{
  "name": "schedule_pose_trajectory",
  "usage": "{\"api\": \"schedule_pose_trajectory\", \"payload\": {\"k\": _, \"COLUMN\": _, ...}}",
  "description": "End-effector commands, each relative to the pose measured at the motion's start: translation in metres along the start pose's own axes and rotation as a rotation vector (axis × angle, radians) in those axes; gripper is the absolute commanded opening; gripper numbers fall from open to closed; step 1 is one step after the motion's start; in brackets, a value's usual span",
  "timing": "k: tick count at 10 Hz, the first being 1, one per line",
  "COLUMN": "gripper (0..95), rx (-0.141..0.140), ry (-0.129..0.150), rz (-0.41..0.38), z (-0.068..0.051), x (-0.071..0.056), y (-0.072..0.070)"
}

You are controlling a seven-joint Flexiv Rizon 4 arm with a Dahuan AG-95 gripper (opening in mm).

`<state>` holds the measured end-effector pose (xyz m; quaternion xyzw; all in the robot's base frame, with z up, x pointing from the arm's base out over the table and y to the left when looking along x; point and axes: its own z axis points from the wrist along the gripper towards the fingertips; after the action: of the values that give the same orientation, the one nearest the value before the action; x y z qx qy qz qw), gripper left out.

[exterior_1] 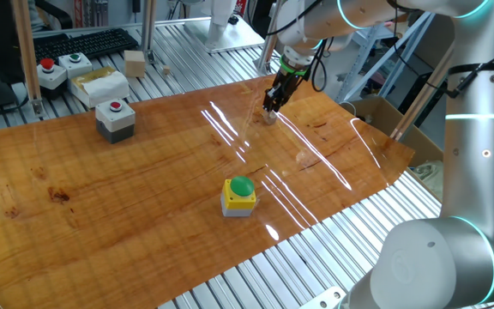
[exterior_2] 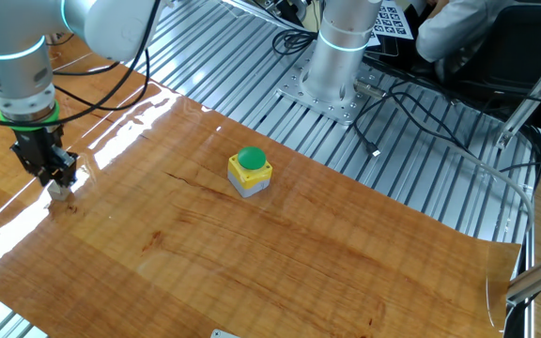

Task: Hold a small block with the gripper and sweep it from left to right on the table

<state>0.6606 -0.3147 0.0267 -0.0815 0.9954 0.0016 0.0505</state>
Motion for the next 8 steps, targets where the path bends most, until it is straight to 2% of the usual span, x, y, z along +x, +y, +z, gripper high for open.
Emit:
{"api": "schedule_pose_trajectory", "payload": {"k": 1, "gripper": 38.0, "rx": -0.002, "ry": -0.003, "rz": -0.001, "z": 0.003, "x": -0.0016, "y": -0.0008}}
{"api": "schedule_pose_trajectory", "payload": {"k": 6, "gripper": 38.0, "rx": -0.001, "ry": -0.006, "rz": -0.01, "z": 0.0088, "x": -0.0018, "y": -0.0013}}
{"api": "schedule_pose_trajectory", "payload": {"k": 7, "gripper": 0.0, "rx": 0.0, "ry": -0.026, "rz": -0.028, "z": 0.0085, "x": -0.0028, "y": -0.002}}
{"api": "schedule_pose_trajectory", "payload": {"k": 8, "gripper": 0.0, "rx": 0.003, "ry": -0.038, "rz": -0.022, "z": 0.0085, "x": -0.0039, "y": -0.0027}}
